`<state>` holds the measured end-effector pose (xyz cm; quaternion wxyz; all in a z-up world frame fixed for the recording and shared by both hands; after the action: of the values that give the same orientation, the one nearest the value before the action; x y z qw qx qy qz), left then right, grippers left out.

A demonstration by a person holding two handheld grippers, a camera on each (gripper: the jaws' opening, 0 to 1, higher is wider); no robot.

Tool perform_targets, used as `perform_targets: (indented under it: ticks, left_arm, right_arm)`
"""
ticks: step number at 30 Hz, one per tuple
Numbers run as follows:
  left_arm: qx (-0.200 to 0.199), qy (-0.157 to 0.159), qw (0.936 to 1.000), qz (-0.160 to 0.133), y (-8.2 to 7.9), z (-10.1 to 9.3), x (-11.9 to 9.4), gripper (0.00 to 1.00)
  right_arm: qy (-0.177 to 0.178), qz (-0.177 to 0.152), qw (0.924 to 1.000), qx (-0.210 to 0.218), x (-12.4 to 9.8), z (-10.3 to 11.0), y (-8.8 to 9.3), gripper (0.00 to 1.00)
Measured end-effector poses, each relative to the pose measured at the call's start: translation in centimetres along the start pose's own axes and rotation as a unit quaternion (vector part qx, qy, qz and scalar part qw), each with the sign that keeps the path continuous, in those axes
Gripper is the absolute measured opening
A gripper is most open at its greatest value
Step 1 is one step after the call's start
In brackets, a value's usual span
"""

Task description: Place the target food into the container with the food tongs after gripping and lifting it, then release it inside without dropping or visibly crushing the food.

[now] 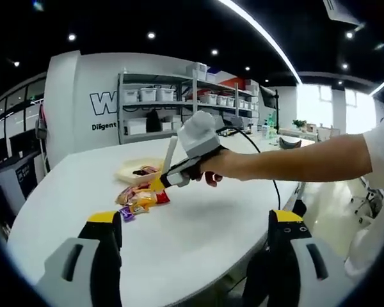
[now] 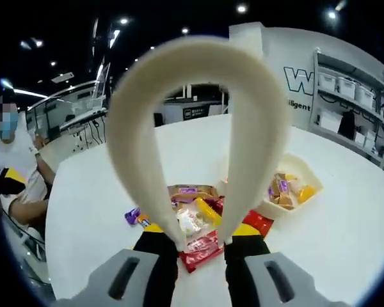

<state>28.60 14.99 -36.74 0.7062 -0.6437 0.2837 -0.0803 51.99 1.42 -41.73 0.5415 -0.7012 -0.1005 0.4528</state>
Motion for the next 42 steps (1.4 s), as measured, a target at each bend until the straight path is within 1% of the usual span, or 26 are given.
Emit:
perform_targets:
  ticks: [3, 4, 6, 8, 9, 12, 14, 15, 17, 18, 19, 20, 22, 26, 28, 30, 33, 37, 42]
  left_arm:
    - [0.006, -0.005, 1.0000, -0.001, -0.3, 0.0, -0.6, 0.93]
    - [0.010, -0.005, 0.9999, -0.004, -0.5, 0.0, -0.8, 0.93]
    - [0.010, -0.006, 0.9999, -0.007, -0.6, 0.0, -1.1, 0.92]
    - [0.009, -0.007, 0.9999, -0.009, -0.7, 0.1, -1.3, 0.92]
    - [0.011, -0.009, 0.9999, -0.008, -0.7, 0.1, -1.3, 0.92]
    - [0.012, -0.007, 0.9999, -0.009, -0.7, -0.2, -1.3, 0.92]
    - [0.014, -0.005, 0.9998, -0.010, -0.7, -0.3, -1.3, 0.92]
    - [0.014, -0.004, 0.9998, -0.009, -0.7, -0.4, -1.2, 0.92]
    - [0.015, -0.002, 0.9998, -0.009, -0.6, -0.5, -1.1, 0.92]
    - [0.016, -0.002, 0.9998, -0.008, -0.6, -0.5, -1.1, 0.92]
    - [0.018, -0.002, 0.9998, -0.008, -0.7, -0.6, -1.1, 0.92]
    - [0.019, -0.002, 0.9998, -0.010, -0.7, -0.6, -1.0, 0.92]
    - [0.017, 0.003, 0.9998, -0.011, -0.7, -0.7, -0.9, 0.92]
    - [0.019, 0.003, 0.9998, -0.008, -0.7, -0.5, -0.7, 0.93]
    - [0.018, 0.002, 0.9998, -0.007, -0.6, -0.2, -0.5, 0.93]
    - [0.014, -0.002, 0.9999, 0.000, -0.2, 0.2, -0.3, 0.93]
    - [0.008, -0.001, 0.9999, 0.007, 0.3, 0.7, -0.3, 0.94]
    - [0.002, -0.003, 0.9999, 0.014, 0.8, 1.4, -0.2, 0.94]
    - [-0.004, -0.005, 0.9999, 0.016, 1.2, 2.4, 0.0, 0.94]
  right_arm:
    - [-0.005, 0.015, 0.9998, -0.015, 0.0, 0.4, 0.8, 0.20]
    - [-0.011, 0.007, 0.9998, -0.014, -0.4, 0.3, 0.8, 0.20]
    - [-0.005, 0.012, 0.9999, -0.002, -0.6, 0.0, 0.8, 0.20]
    - [-0.001, 0.014, 0.9998, -0.013, -1.3, -0.2, 1.0, 0.20]
    - [0.000, 0.017, 0.9998, -0.014, -1.8, -0.2, 1.2, 0.20]
    - [0.002, 0.025, 0.9996, -0.015, -2.5, -0.7, 1.7, 0.20]
    - [0.006, 0.027, 0.9996, -0.011, -2.9, -1.3, 1.9, 0.20]
    - [0.014, 0.031, 0.9994, -0.005, -2.9, -2.1, 2.0, 0.20]
    - [0.013, 0.031, 0.9994, 0.000, -3.3, -2.4, 2.1, 0.21]
    - [0.007, 0.030, 0.9995, 0.012, -3.4, -2.5, 2.2, 0.21]
    - [-0.004, 0.024, 0.9989, 0.039, -3.6, -2.5, 2.2, 0.21]
    - [-0.010, 0.018, 0.9989, 0.043, -3.7, -2.6, 2.1, 0.21]
    - [0.004, 0.023, 0.9989, 0.042, -3.9, -2.7, 2.2, 0.21]
    - [-0.003, 0.020, 0.9987, 0.046, -3.5, -2.6, 1.7, 0.22]
    - [-0.006, 0.021, 0.9985, 0.051, -3.0, -2.5, 1.4, 0.22]
    - [-0.002, 0.023, 0.9989, 0.041, -2.3, -2.5, 1.1, 0.22]
    - [0.006, 0.029, 0.9988, 0.038, -1.5, -2.5, 1.1, 0.22]
    - [0.004, 0.037, 0.9985, 0.041, -0.8, -2.5, 1.2, 0.23]
    - [0.005, 0.033, 0.9985, 0.043, -0.1, -2.4, 0.7, 0.23]
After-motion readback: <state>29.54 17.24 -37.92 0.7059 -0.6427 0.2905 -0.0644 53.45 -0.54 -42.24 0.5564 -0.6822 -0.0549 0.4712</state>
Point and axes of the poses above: the point that each gripper's makers call its tool centre point, and the gripper's own axes: x roughly forward along the fingers, z roughly to its left, y roughly out of its underside, the point moved 10 cm from there along -x, roughly backward along the fingers, and after that the axes turned 3 degrees about z, right-handed, at the moved point
